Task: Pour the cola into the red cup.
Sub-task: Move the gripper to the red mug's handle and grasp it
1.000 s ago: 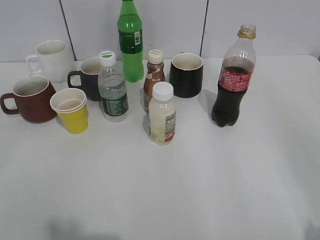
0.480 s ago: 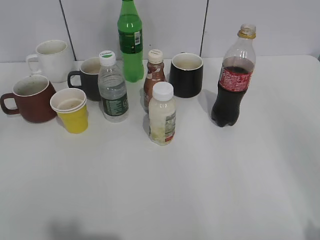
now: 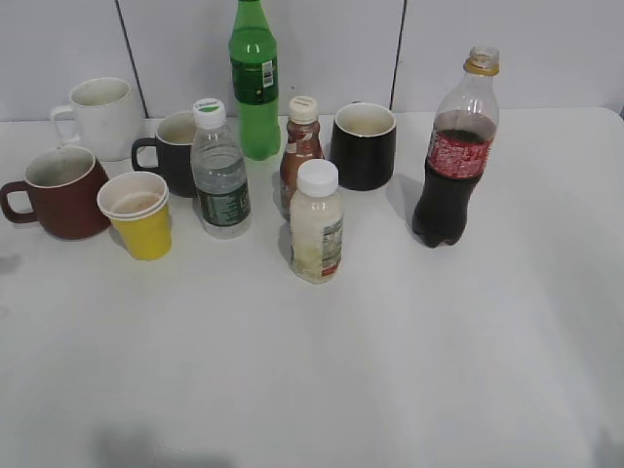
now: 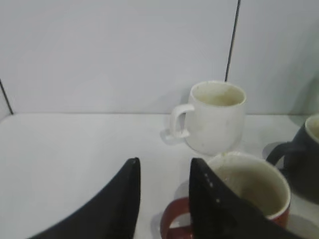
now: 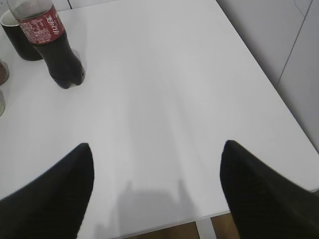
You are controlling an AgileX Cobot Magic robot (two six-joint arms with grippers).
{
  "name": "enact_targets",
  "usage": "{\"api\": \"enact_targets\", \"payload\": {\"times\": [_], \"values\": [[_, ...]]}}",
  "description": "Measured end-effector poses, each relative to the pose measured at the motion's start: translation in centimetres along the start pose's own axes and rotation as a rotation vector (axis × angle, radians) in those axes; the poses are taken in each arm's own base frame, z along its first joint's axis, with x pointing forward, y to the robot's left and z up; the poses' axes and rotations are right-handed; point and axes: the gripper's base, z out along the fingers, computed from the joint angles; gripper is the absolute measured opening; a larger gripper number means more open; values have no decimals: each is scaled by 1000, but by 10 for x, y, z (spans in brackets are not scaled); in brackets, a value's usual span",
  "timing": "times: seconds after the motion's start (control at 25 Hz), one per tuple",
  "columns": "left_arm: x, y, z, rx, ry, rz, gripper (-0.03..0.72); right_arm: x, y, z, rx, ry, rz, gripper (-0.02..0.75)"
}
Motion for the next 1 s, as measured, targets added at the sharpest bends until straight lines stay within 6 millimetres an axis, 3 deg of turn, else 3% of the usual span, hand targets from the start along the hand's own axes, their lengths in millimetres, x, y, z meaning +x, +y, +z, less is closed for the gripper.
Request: {"api": "enact_targets", "payload": {"times": [0.2,0.4,0.64,1.0], "values": [[42,0,21,73,-53,47,334,0,0,0,-1,0,0,592],[88,5,40,69,79,32,386,0,0,0,0,0,1,592],[95,10,69,67,57,34,389,0,0,0,0,0,1,592],[114,15,94,68,76,32,390,0,0,0,0,0,1,592]]}}
